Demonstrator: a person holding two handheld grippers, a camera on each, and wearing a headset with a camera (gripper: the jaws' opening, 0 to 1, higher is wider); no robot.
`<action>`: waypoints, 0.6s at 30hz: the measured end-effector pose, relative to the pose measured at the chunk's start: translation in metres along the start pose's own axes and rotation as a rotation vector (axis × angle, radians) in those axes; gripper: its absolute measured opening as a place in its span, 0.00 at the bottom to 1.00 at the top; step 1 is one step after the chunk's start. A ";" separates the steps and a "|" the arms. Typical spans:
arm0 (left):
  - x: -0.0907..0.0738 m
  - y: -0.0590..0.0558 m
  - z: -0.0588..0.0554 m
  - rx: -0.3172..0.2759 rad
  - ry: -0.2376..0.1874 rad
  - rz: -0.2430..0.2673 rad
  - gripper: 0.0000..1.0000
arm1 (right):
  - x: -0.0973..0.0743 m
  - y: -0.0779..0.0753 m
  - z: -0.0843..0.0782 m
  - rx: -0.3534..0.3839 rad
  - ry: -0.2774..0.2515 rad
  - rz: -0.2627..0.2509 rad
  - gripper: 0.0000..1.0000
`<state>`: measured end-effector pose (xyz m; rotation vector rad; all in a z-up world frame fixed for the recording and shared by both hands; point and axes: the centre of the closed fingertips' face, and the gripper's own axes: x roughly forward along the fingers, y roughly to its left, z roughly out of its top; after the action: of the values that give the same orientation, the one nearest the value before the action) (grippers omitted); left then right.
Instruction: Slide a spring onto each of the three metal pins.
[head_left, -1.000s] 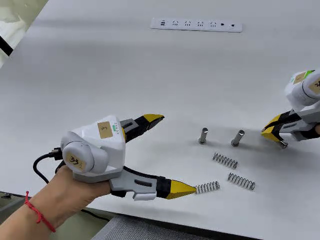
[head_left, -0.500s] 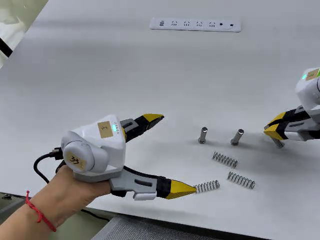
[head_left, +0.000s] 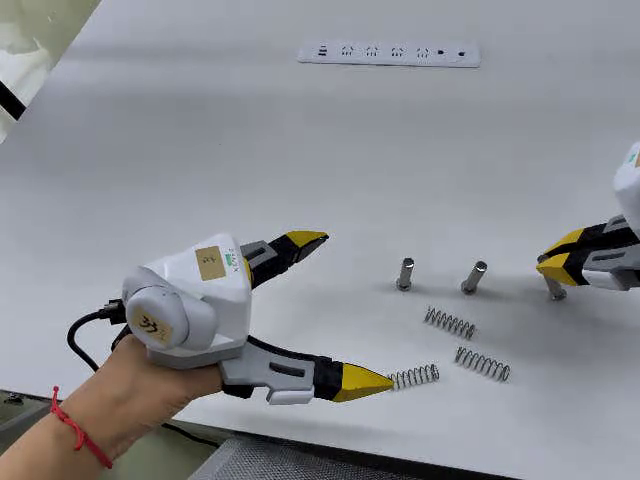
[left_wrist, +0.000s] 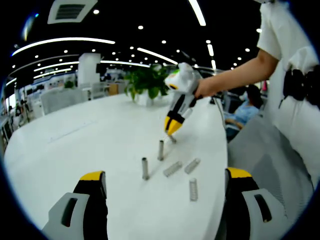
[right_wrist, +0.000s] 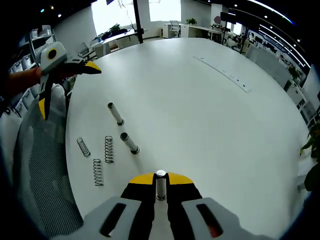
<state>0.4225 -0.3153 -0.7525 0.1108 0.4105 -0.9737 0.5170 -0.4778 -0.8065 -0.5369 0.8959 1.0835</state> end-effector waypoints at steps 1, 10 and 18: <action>0.000 0.000 0.000 0.000 0.000 -0.001 1.00 | -0.001 0.000 -0.001 0.002 -0.003 -0.001 0.09; 0.001 -0.001 0.001 0.003 0.002 -0.005 1.00 | -0.008 -0.002 -0.006 0.014 -0.023 -0.007 0.09; 0.001 -0.002 0.002 0.003 0.003 -0.007 1.00 | -0.015 0.001 -0.011 0.026 -0.035 -0.012 0.09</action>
<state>0.4218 -0.3178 -0.7508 0.1139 0.4119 -0.9814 0.5094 -0.4937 -0.8002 -0.5002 0.8740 1.0658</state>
